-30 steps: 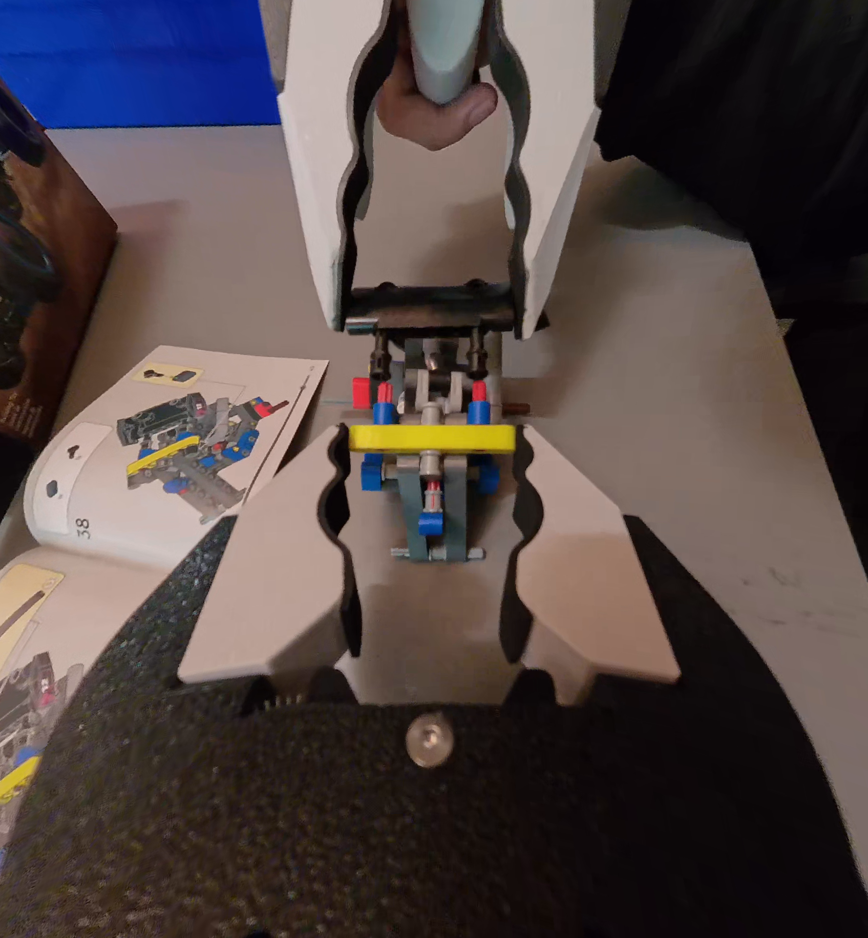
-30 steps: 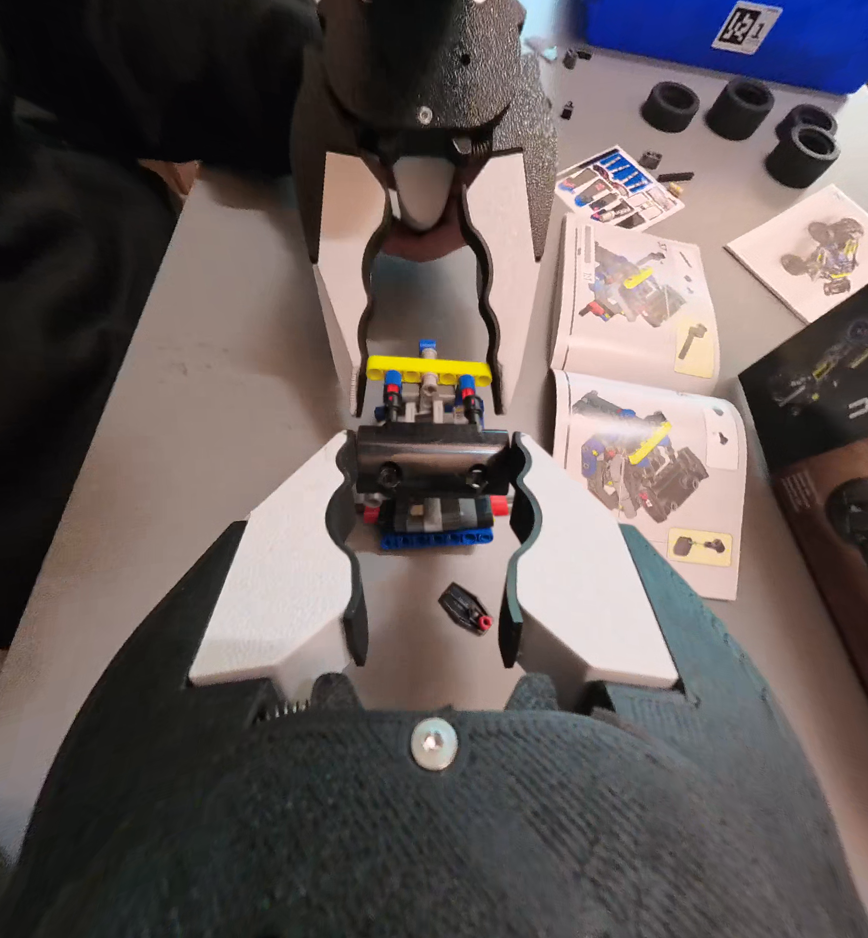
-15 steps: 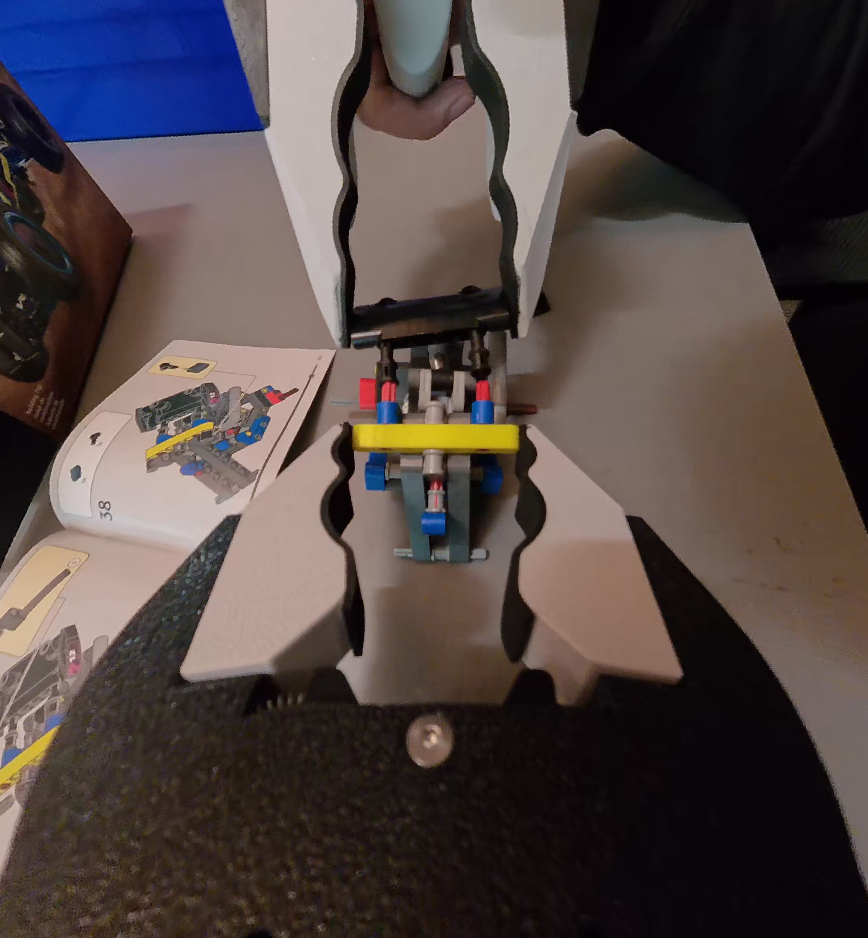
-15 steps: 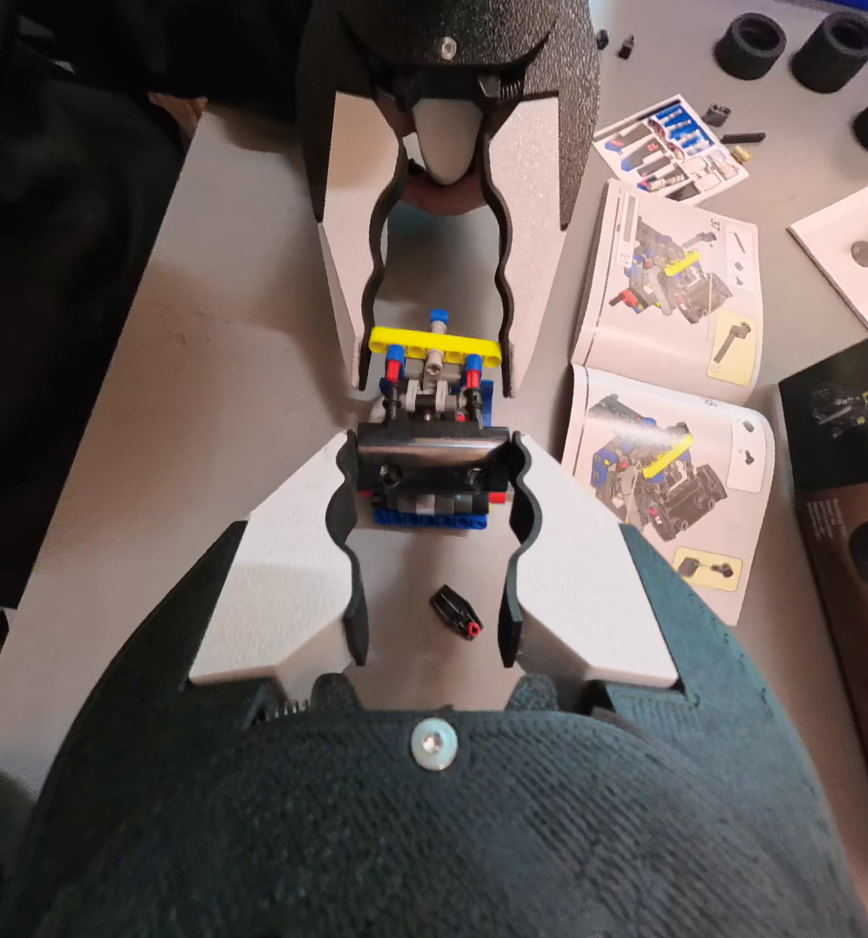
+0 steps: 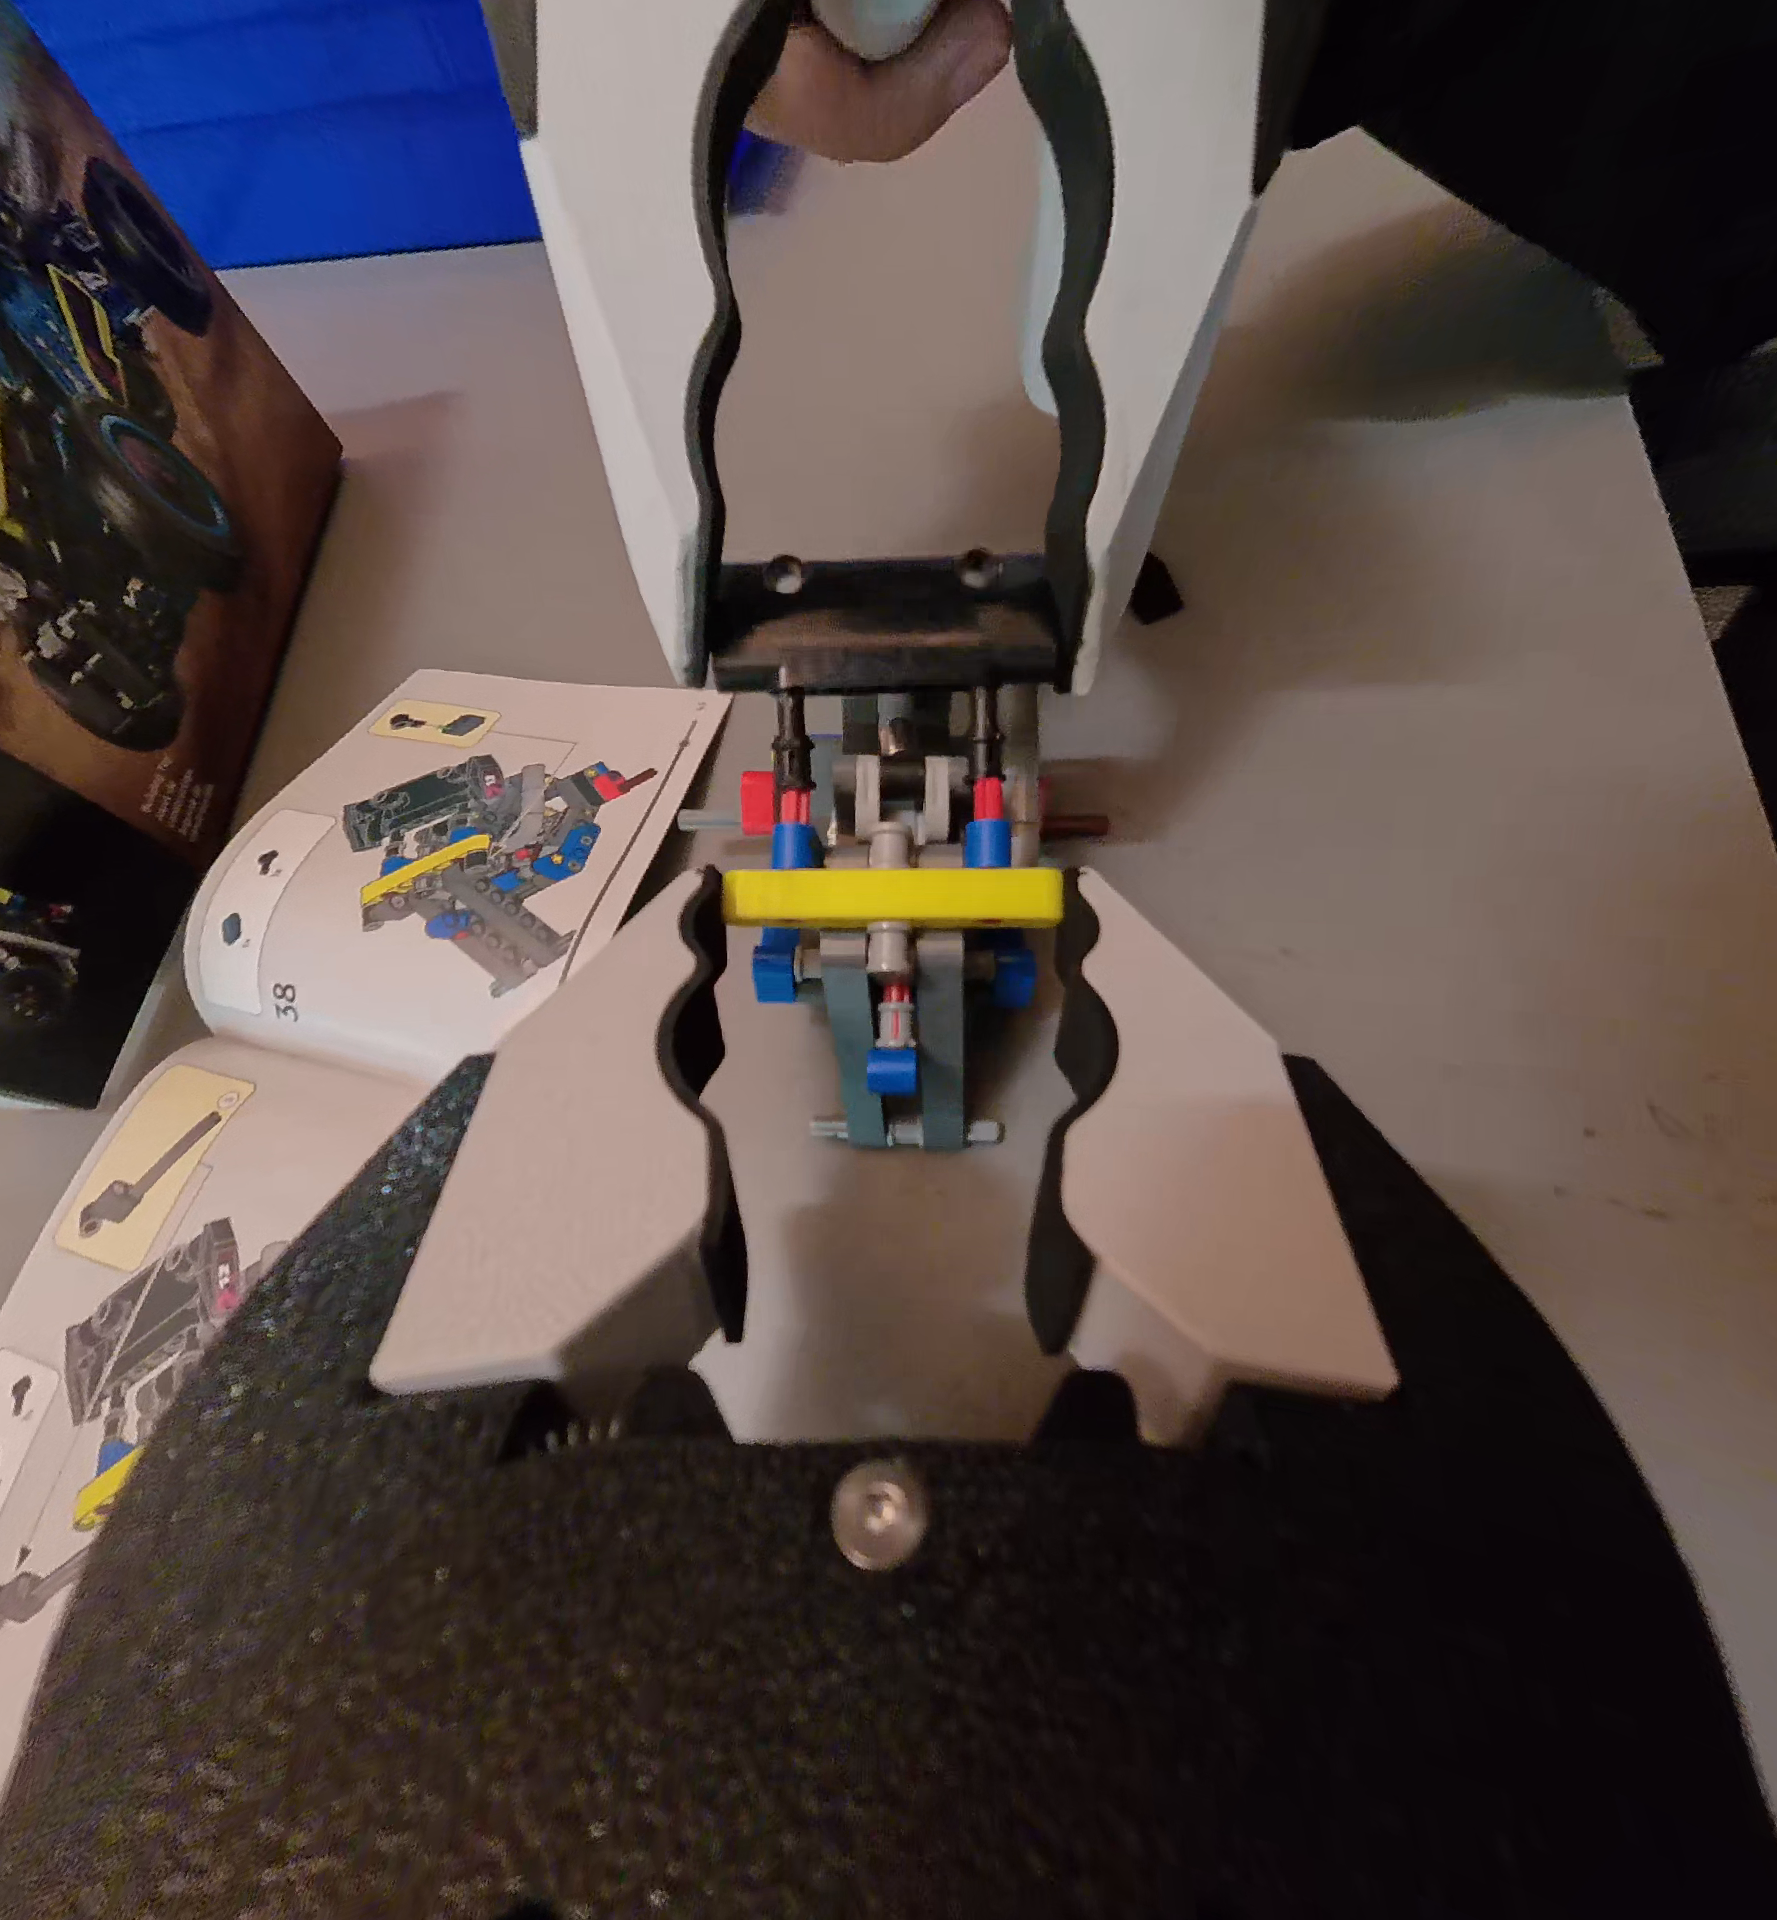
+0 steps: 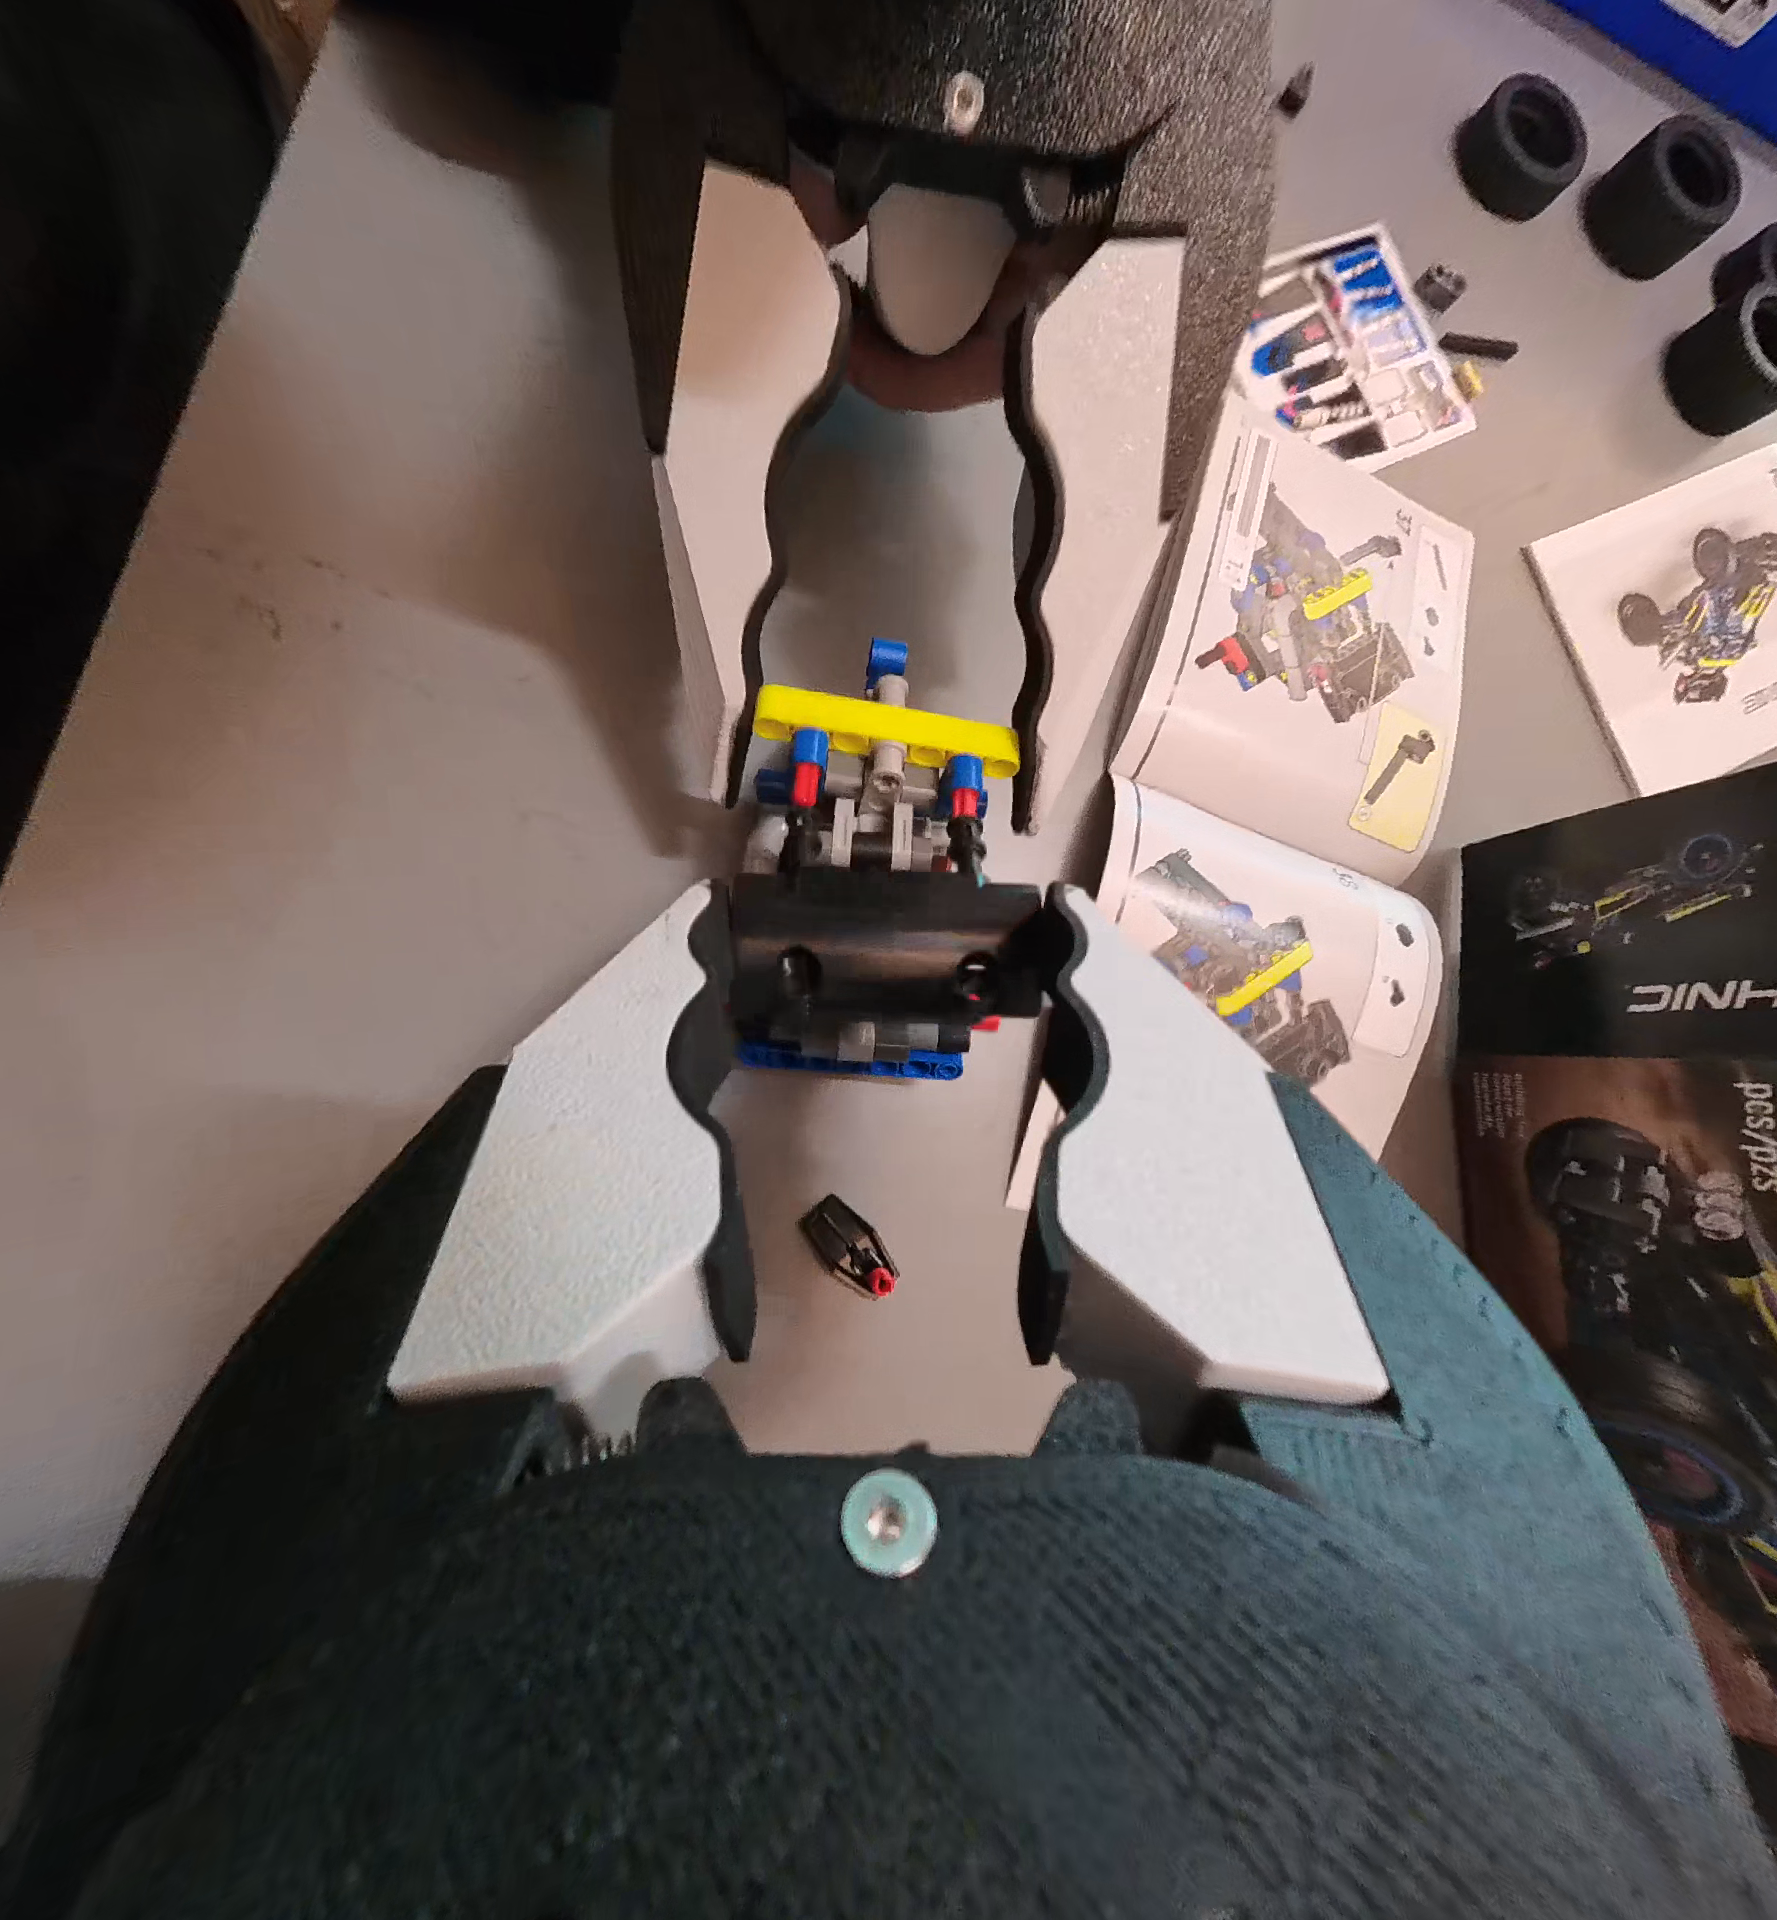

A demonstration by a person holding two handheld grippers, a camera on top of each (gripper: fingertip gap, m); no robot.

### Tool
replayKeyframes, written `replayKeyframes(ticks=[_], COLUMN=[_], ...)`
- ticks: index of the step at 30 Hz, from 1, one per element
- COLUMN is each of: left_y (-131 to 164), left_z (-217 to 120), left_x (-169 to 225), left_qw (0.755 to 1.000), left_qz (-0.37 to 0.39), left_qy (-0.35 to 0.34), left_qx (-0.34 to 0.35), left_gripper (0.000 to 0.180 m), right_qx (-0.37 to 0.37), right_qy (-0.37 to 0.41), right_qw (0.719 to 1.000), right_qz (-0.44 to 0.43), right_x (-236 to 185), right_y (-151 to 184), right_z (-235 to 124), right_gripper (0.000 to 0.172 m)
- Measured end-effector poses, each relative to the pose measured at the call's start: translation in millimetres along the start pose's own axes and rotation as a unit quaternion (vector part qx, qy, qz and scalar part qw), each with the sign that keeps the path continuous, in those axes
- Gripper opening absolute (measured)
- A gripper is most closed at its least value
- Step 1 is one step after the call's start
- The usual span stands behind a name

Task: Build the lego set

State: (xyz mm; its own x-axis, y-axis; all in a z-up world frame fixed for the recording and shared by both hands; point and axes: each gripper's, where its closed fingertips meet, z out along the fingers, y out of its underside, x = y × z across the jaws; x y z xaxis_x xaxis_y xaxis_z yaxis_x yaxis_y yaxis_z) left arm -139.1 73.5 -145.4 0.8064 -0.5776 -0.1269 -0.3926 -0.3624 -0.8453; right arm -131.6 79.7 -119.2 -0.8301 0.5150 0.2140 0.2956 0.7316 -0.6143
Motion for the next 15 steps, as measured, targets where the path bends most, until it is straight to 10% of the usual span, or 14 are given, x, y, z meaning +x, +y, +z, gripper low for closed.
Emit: replayKeyframes(ticks=[15], left_y=[1.1], left_z=[0.4], left_x=[-3.6], left_qw=[1.0], left_qz=[-0.01], left_qy=[-0.01], left_qx=[0.008], left_gripper=[0.061], right_qx=[0.077], right_qy=[-0.01], right_qw=[0.994], right_qz=[0.079], right_x=[3.6], right_y=[-3.1], right_z=[1.7], right_gripper=[0.057])
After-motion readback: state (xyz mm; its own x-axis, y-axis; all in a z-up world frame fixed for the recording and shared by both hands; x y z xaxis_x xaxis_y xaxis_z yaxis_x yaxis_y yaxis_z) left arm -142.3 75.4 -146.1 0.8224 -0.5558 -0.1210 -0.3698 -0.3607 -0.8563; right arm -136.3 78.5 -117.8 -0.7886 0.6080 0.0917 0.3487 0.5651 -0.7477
